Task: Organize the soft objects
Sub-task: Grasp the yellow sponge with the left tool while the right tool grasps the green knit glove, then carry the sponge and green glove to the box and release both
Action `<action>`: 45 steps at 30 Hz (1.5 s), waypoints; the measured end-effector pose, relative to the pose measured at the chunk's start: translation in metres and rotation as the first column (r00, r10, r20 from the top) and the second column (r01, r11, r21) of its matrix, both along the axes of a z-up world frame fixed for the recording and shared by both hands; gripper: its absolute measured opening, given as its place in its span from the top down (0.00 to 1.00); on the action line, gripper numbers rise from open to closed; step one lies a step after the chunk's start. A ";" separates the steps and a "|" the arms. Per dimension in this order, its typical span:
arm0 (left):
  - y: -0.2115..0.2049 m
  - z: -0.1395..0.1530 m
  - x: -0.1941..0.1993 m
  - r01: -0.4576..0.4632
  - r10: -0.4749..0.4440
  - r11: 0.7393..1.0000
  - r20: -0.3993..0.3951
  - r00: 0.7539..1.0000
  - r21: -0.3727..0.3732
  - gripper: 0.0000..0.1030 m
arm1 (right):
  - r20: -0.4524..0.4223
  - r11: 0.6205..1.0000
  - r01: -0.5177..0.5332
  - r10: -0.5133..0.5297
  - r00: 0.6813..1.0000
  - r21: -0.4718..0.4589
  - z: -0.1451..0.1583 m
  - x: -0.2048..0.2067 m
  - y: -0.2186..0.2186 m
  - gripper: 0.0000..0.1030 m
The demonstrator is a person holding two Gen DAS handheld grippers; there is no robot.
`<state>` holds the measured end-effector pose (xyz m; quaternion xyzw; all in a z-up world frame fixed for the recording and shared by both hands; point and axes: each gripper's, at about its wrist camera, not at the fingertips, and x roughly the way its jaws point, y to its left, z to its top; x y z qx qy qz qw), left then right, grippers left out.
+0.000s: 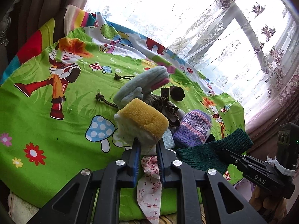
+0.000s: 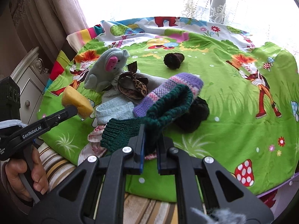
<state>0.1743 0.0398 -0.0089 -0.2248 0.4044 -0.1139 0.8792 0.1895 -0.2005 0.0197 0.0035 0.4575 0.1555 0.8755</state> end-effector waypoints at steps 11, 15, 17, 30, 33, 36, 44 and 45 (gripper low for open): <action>-0.041 0.013 -0.034 0.096 -0.096 0.995 -0.016 0.995 -0.014 0.83 | -0.046 0.999 0.019 -0.021 0.999 -0.043 0.000 -0.047 -0.047 0.88; -0.064 0.020 -0.045 0.143 -0.143 0.990 -0.013 0.990 -0.004 0.83 | -0.044 0.999 0.030 -0.032 0.999 -0.042 0.002 -0.067 -0.070 0.88; -0.078 0.021 -0.050 0.170 -0.170 0.985 -0.016 0.985 -0.002 0.83 | -0.039 0.998 0.043 -0.045 0.998 -0.036 0.003 -0.077 -0.084 0.88; -0.182 0.028 -0.076 0.370 -0.368 0.929 -0.046 0.929 0.034 0.83 | -0.008 0.984 0.176 -0.176 0.984 -0.013 0.012 -0.127 -0.179 0.88; -0.209 0.028 -0.083 0.423 -0.421 0.905 -0.055 0.905 0.038 0.83 | -0.005 0.975 0.221 -0.221 0.975 -0.025 0.012 -0.141 -0.204 0.88; -0.235 0.028 -0.091 0.475 -0.472 0.879 -0.064 0.879 0.036 0.83 | -0.008 0.965 0.260 -0.260 0.965 -0.045 0.009 -0.154 -0.227 0.88; -0.296 0.025 -0.115 0.602 -0.597 0.797 -0.097 0.796 0.033 0.83 | -0.041 0.938 0.335 -0.340 0.940 -0.086 -0.007 -0.183 -0.274 0.88; -0.302 0.024 -0.119 0.618 -0.613 0.786 -0.103 0.784 0.030 0.83 | -0.047 0.935 0.343 -0.348 0.936 -0.091 -0.010 -0.185 -0.278 0.88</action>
